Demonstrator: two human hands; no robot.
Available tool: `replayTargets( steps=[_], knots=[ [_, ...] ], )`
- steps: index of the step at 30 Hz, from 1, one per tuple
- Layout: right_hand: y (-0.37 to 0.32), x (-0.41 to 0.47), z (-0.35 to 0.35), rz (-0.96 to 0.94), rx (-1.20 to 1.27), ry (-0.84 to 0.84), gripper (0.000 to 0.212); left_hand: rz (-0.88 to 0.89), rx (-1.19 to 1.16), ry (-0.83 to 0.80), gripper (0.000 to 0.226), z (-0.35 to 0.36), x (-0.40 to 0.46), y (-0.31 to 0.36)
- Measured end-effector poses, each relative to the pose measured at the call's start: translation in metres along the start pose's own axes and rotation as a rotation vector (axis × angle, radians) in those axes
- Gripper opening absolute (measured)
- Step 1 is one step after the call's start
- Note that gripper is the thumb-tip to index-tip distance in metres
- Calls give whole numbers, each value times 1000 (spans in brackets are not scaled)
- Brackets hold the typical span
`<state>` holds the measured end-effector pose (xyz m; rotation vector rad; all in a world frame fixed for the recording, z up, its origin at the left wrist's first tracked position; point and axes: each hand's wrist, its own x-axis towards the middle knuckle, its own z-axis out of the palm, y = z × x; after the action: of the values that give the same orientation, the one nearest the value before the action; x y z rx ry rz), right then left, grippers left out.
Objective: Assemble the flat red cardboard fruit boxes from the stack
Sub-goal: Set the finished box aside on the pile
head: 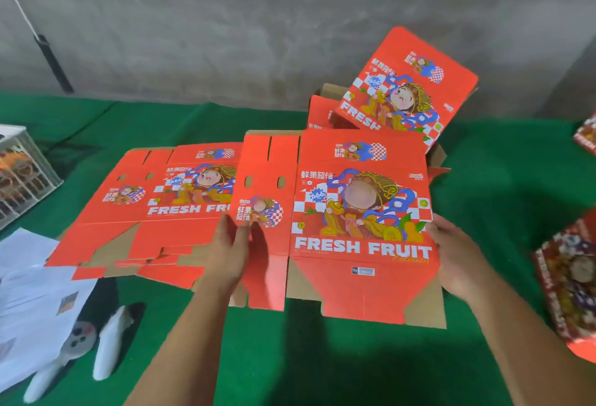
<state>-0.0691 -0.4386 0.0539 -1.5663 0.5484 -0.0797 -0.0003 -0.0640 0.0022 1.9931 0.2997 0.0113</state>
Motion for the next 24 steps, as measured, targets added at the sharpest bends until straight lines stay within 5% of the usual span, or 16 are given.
replayTargets(
  steps=[5,10,13,16,18,21,24],
  knots=[
    [-1,-16,-46,121,11,-19,22,-67,-170,-77,31,31,-37,22],
    [-10,-38,-82,133,-108,-223,26,-200,-140,-189,86,43,-66,12],
    [-12,-51,-99,293,-224,-279,25,-271,-242,-365,110,53,-90,17],
    [-9,-63,-98,419,-545,-414,37,-135,-337,-594,100,77,-116,33],
    [1,-69,-93,364,-652,-373,44,-245,-334,-573,96,89,-129,44],
    [10,-69,-98,287,-355,-181,69,-340,-314,-546,84,87,-134,41],
    [8,-66,-107,277,-2,-209,87,-375,-269,-543,86,71,-139,38]
  ],
)
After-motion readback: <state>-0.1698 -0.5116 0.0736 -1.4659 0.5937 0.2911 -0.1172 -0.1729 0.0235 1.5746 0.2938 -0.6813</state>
